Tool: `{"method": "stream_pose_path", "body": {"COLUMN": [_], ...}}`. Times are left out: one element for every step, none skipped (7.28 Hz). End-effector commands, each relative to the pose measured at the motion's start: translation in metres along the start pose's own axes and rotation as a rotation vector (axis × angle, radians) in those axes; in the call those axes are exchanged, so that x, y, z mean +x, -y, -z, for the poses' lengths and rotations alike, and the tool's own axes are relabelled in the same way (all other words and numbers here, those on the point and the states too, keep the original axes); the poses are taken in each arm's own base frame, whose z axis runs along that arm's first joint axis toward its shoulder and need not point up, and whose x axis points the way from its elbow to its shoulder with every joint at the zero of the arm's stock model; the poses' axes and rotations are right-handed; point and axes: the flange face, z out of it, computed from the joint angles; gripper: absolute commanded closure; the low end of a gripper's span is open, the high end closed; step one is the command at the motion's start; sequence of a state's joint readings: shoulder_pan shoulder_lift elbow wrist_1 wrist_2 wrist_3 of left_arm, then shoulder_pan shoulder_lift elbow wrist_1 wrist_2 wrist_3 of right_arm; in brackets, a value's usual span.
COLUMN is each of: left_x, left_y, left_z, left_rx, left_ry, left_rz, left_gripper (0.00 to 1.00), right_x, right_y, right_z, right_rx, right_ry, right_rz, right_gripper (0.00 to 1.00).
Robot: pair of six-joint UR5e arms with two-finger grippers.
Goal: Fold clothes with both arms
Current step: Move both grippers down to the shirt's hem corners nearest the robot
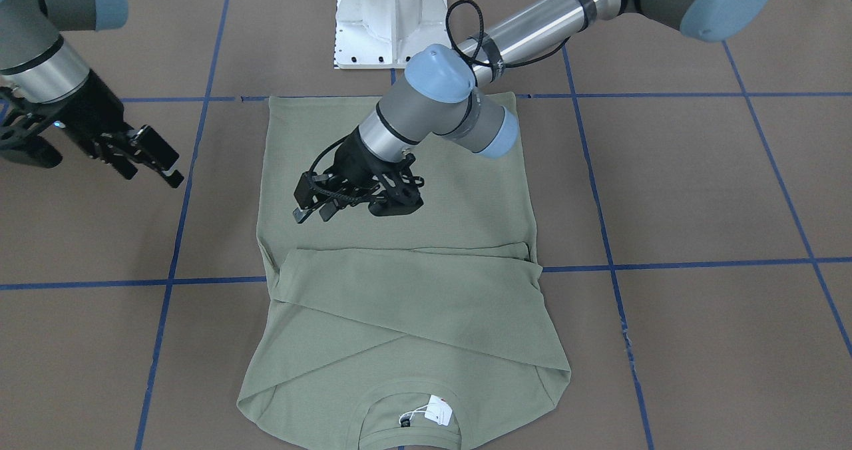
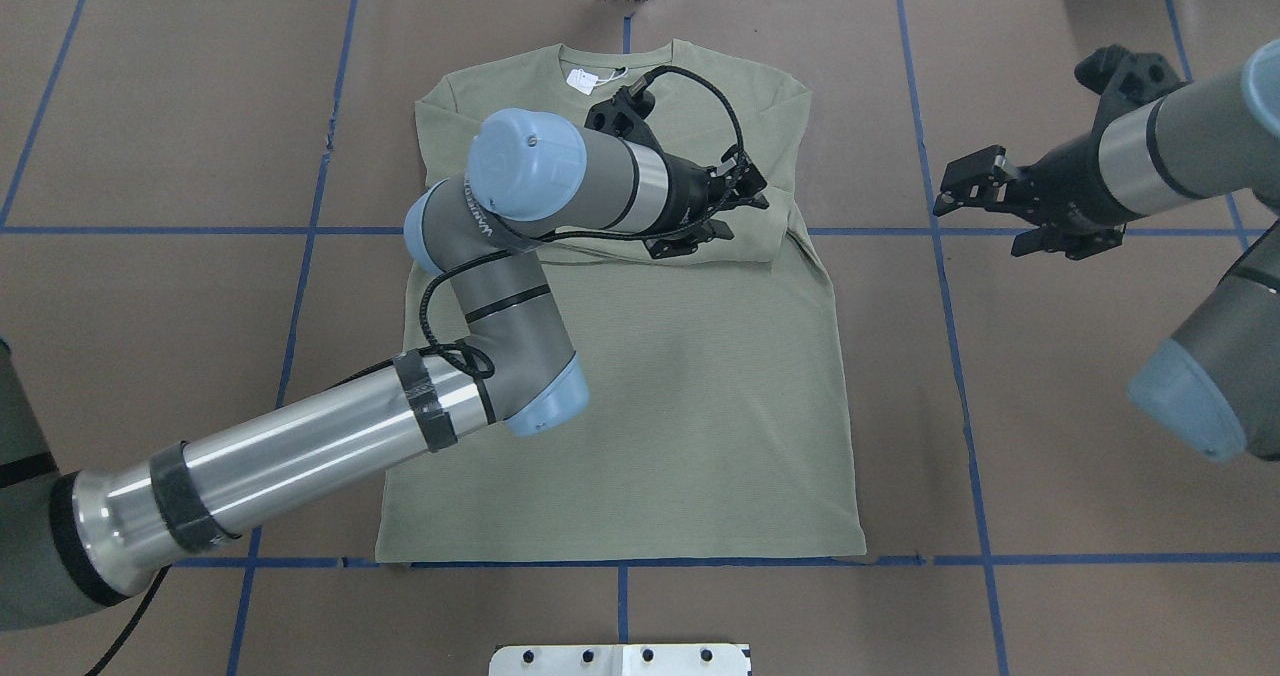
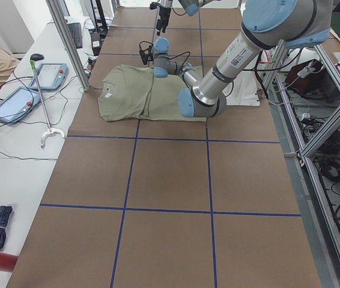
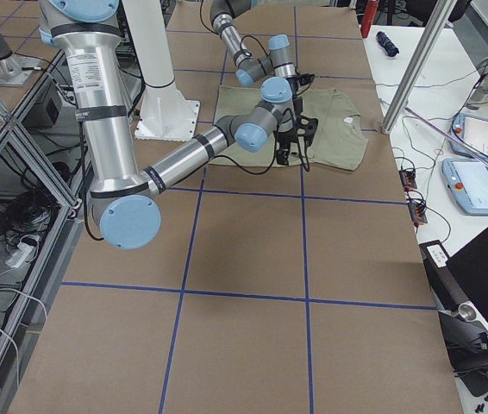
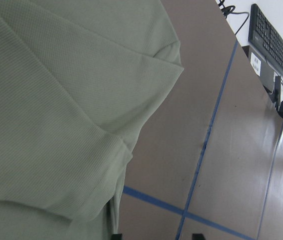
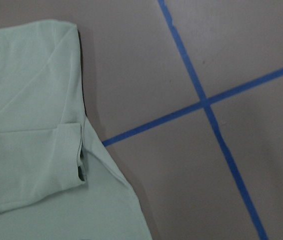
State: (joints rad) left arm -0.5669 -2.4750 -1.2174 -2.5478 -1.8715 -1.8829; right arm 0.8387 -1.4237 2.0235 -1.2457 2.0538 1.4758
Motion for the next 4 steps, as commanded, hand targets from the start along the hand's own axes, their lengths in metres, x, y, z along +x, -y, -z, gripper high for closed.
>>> {"method": "stream_pose_path", "body": {"left_x": [-0.068,-0.088,-0.102,-0.108], "left_y": [0.0,-0.002,-0.003,-0.001], "left_z": [0.072,0.101,0.114,0.116], "left_rx": [-0.047,-0.056,-0.067,-0.064], "left_ry": [0.011,0.007,0.014,0.021], "left_rz": [-0.083,-0.11,-0.119,-0.117], "left_gripper": [0.45,0.45,0.45,0.45], "right_x": [-0.016,-0.019,-0.016,-0.006], "right_y": [-0.123,-0.187,-0.231,-0.251], "right_z": [-0.03,-0.055,-0.071,-0.087], "right_rx": [-0.02,0.001,0.028,0.035], "right_ry": [-0.003,-0.008,-0.01,-0.099], "right_rz": [-0.081,-0.125,-0.122,-0.169], "right_gripper": [0.0,0.0,0.01,0.02]}}
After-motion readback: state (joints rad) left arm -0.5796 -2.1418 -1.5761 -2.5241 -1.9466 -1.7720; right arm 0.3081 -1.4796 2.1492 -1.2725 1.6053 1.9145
